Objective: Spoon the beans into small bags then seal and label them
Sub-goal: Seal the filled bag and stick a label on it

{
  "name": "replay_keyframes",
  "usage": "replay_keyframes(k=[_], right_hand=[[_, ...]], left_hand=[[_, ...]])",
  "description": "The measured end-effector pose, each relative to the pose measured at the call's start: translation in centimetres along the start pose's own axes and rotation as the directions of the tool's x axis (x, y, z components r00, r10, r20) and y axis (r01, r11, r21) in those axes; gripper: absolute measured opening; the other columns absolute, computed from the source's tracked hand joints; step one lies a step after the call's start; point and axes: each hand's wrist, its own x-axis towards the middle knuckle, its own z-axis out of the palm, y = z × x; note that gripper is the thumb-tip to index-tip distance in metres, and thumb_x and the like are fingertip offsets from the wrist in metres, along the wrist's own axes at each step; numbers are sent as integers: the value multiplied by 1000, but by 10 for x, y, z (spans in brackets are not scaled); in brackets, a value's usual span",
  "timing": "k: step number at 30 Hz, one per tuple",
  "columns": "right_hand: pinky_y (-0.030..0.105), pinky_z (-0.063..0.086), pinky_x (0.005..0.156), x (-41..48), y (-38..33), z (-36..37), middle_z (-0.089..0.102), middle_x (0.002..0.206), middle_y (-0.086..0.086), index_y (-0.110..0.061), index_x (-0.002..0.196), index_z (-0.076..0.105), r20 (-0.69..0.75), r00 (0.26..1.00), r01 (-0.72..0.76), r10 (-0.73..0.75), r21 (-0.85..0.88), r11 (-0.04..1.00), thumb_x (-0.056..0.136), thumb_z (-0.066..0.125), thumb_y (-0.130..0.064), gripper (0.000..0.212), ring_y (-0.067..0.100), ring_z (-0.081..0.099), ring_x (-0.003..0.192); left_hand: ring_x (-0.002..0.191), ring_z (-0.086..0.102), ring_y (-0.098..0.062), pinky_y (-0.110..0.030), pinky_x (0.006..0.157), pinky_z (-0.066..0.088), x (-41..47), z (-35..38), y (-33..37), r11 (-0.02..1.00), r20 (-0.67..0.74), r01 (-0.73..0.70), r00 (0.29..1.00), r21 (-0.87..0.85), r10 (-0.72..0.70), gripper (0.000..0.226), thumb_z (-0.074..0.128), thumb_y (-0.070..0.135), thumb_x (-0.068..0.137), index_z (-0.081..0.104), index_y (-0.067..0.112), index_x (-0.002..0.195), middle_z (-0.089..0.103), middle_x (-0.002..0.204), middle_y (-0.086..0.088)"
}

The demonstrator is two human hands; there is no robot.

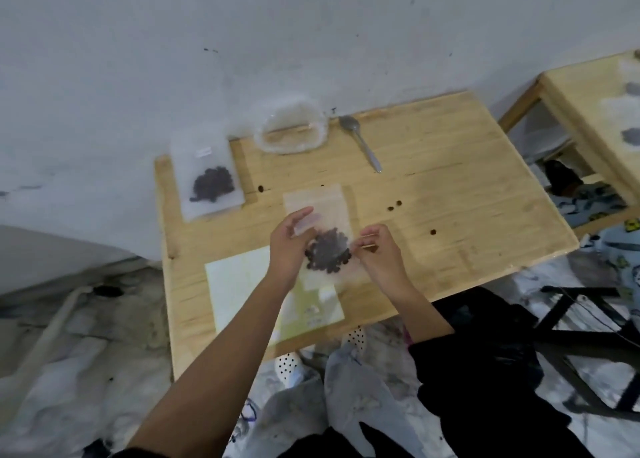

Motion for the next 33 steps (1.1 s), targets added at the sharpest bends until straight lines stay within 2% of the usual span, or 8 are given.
replay_keyframes(k=[4,7,11,13,16,23,27,33], right_hand=[[24,51,67,-10,7,22,61,90,1,-14,88,56,222,971,-48,89,-180,982,83,67,-10,12,15,61,81],[16,47,48,-23,11,33,64,84,5,-7,91,62,425,897,-2,116,-259,966,77,75,-16,21,11,63,63],[22,50,55,-30,18,42,62,73,-1,-7,85,67,545,833,172,92,-415,893,67,83,-17,26,12,60,63],[22,47,59,-29,20,46,62,69,-4,-11,80,69,549,832,248,79,-495,833,67,83,-17,20,11,59,66],[18,44,57,-27,21,48,60,64,-8,-12,74,70,548,833,276,74,-529,803,70,80,-12,11,6,57,61],[21,46,52,-9,-16,34,64,82,4,-9,84,58,433,892,52,131,-384,922,84,68,-14,11,11,62,66],[24,46,55,8,-56,21,64,74,7,-9,80,58,227,973,89,-51,-159,983,85,64,-11,8,15,58,60],[27,52,64,2,-127,31,66,79,7,-8,83,60,210,921,349,-328,-68,935,89,62,-20,14,15,63,68]], left_hand=[[120,52,-23,-46,97,48,0,-41,-12,995,-234,3,972,-105,-27,38,61,-3,84,62,26,111,56,124,2],[121,51,-23,-46,96,49,-4,-58,-14,989,-316,-28,949,-148,-20,43,60,-2,85,58,28,115,52,125,2],[117,52,-14,-35,94,51,-7,-68,-13,984,-374,-80,927,-162,14,45,60,-3,84,57,27,118,52,129,-1],[110,52,-6,-23,88,52,-8,-70,-11,982,-389,-101,921,-161,31,46,59,-3,85,56,22,123,52,129,1],[110,53,-7,-29,91,51,-6,-73,-9,979,-382,-119,923,-165,48,49,60,-4,84,56,23,124,53,128,1],[103,60,-15,-31,80,55,-1,-82,10,961,-254,-99,967,-256,32,55,56,-11,82,55,24,125,56,117,7],[113,58,-22,-40,91,52,3,-86,33,967,-208,-133,974,-215,88,56,57,-13,79,59,30,116,59,121,4],[102,67,-17,-24,65,49,-8,-80,78,966,-55,-212,977,-151,206,64,49,-19,80,50,25,126,59,126,3]])
